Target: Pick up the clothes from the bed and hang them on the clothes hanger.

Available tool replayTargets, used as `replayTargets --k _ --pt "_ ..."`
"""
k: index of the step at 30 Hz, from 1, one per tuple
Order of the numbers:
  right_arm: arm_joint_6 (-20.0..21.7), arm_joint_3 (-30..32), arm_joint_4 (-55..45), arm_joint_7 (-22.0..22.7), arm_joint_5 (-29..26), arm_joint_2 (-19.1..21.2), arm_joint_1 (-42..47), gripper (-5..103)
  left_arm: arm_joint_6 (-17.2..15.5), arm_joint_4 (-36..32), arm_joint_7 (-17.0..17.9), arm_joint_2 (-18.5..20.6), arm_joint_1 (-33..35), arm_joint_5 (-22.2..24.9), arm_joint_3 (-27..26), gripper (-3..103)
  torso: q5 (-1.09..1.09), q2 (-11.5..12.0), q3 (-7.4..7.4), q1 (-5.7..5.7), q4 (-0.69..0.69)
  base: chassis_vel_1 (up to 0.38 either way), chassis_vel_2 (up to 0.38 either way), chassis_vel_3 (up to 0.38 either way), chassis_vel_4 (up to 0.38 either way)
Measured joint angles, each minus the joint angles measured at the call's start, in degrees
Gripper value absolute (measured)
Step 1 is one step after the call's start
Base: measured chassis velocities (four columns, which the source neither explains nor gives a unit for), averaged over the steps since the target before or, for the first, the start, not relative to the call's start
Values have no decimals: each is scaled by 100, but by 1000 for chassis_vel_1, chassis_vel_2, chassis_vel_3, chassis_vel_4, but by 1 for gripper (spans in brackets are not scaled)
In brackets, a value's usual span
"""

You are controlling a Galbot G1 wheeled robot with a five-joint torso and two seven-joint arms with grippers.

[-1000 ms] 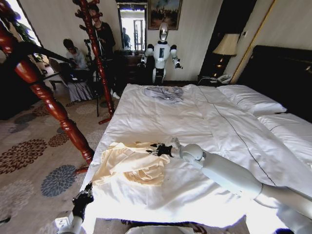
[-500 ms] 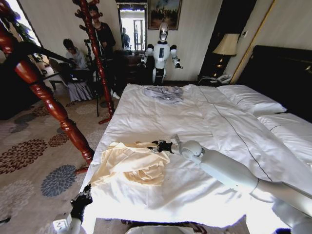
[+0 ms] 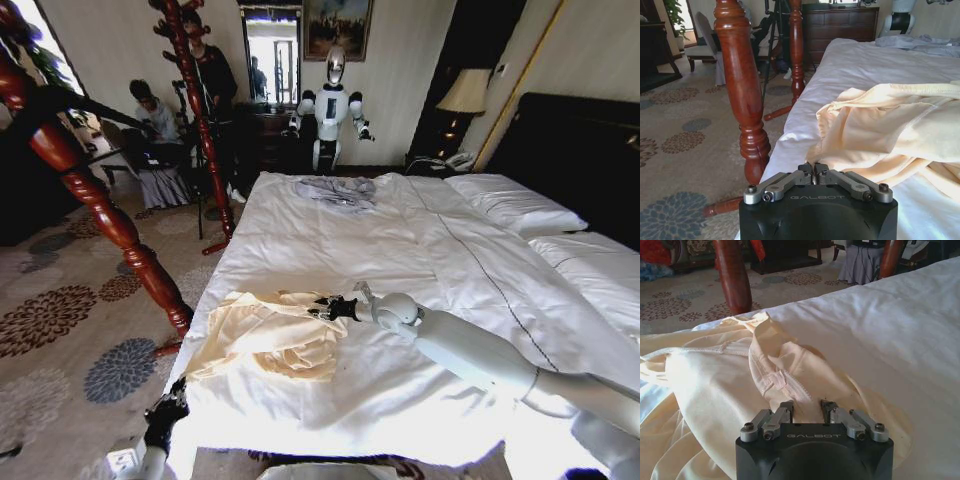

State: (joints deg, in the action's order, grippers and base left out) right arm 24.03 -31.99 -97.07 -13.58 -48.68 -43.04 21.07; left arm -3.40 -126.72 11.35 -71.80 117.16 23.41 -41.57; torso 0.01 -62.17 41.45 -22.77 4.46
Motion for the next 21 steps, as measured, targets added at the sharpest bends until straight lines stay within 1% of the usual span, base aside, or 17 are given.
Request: replayTargets --k 3,5,7,8,11,16,18,19,21 --pt "10 24 -103 9 -2 52 64 15 0 17 4 11 -8 32 -3 2 0 0 0 0 0 0 0 0 0" --pt "11 29 -118 10 2 61 80 15 0 17 4 12 -8 40 -5 2 0 0 0 0 0 0 0 0 0" --pt "12 61 -167 22 27 82 147 4 1 17 5 14 -1 53 -13 2 0 0 0 0 1 0 0 0 0" --pt "13 83 -191 37 44 91 172 2 2 13 5 14 8 56 -13 2 0 0 0 0 0 0 0 0 0" --pt "10 115 -220 64 47 99 196 1 8 3 5 14 17 56 -13 2 0 0 0 0 0 0 0 0 0" --pt "-14 341 -321 139 39 156 333 1 15 -80 5 15 8 9 -24 2 -1 0 0 0 0 0 0 0 0" --pt "-67 614 -418 234 -39 220 523 1 -15 -274 22 54 -21 -53 -51 2 -1 0 0 0 0 0 0 0 0" --pt "-72 811 -510 289 -122 273 659 1 -86 -430 49 101 -60 -56 -70 2 1 0 0 0 0 0 0 0 0" --pt "-73 906 -555 310 -151 303 720 1 -121 -488 65 123 -82 -52 -76 2 1 0 0 0 0 0 0 0 0"
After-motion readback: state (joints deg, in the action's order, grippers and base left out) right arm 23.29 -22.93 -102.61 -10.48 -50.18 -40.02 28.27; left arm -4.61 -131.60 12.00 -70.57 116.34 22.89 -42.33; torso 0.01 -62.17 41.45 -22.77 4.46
